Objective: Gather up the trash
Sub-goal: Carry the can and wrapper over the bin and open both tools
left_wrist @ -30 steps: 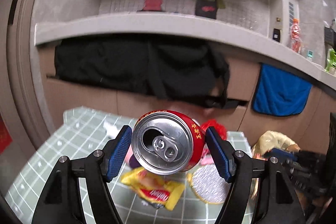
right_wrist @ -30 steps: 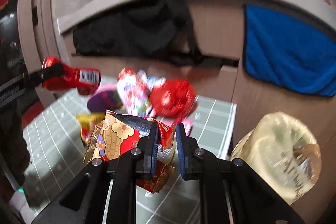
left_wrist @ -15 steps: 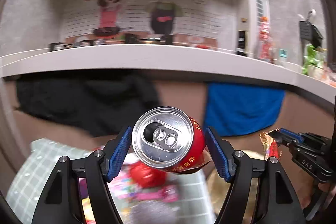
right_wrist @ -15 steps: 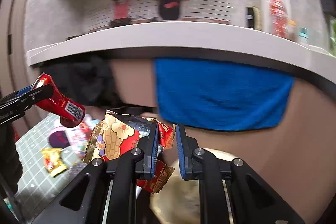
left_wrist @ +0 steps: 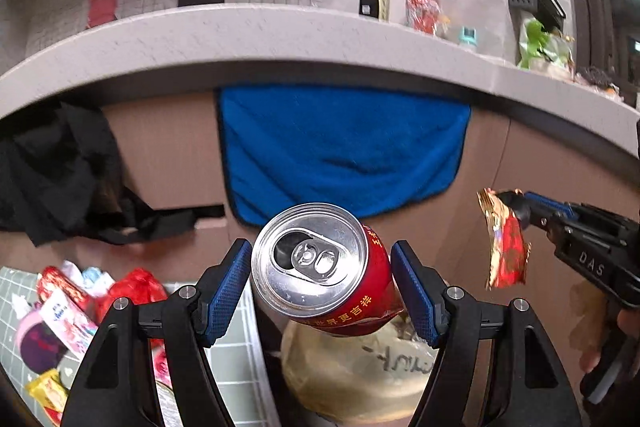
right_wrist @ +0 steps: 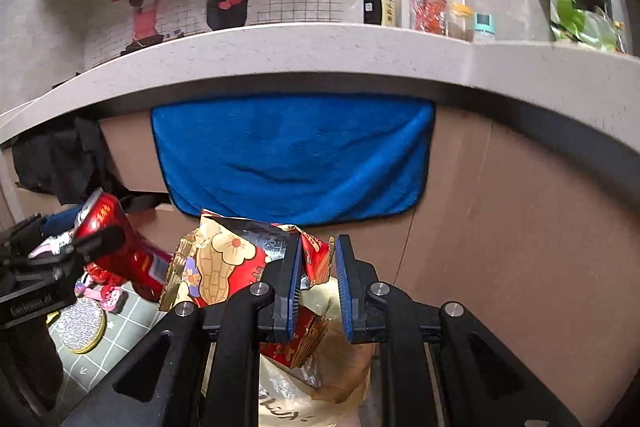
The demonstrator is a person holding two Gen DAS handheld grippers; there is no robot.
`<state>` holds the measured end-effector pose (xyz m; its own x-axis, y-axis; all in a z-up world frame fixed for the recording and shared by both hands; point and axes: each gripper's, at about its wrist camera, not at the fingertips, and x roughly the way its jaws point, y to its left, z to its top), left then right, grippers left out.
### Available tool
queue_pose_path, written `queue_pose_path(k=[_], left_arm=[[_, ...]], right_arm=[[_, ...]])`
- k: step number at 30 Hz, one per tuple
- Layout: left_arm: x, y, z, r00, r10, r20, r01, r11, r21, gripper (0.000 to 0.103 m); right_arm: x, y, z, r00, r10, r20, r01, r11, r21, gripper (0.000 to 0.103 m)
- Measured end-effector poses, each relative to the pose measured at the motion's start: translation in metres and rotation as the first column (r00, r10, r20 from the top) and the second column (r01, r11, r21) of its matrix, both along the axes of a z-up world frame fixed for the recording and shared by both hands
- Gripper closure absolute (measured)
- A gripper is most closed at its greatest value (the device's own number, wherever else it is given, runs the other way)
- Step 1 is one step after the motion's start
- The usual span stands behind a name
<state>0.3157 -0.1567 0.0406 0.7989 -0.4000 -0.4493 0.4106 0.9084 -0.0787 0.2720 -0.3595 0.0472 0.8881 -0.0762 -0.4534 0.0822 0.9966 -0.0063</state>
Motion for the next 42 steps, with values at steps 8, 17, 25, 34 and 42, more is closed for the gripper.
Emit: queue_pose_path(k=[8,17,25,34,42], left_arm=[[0.007,-0.012,-0.018,0.999,0.002,-0.049,0.0,1.0,0.028,0.032],[0.016,-0.012,-0.027,0.997,0.001,-0.083,0.001,0.999,0.033,0.032],[0.048,-0.012,-0.045,0.947,-0.2,-0.251,0.172,0.977,-0.128,0.031],[0.061,-0.01,-0.052,0.94,-0.2,-0.276,0.163,0.975,-0.152,0.026],[0.049,0.015,-0.04,0.976,-0.09,-0.201,0.077,0.994,-0.072,0.026]], right_arm=[[0.005,-0.002,-0.016,1.0,0.013,-0.027,-0.013,1.0,0.007,0.088],[0.016,-0.007,-0.03,0.998,0.018,-0.06,-0.016,0.999,0.035,0.088],[0.029,-0.009,-0.043,0.995,0.004,-0.098,0.001,0.999,0.047,0.075],[0.032,-0.012,-0.06,0.987,0.026,-0.156,-0.014,0.997,0.079,0.061],[0.027,-0.01,-0.057,0.986,0.058,-0.154,-0.033,0.986,0.163,0.057]])
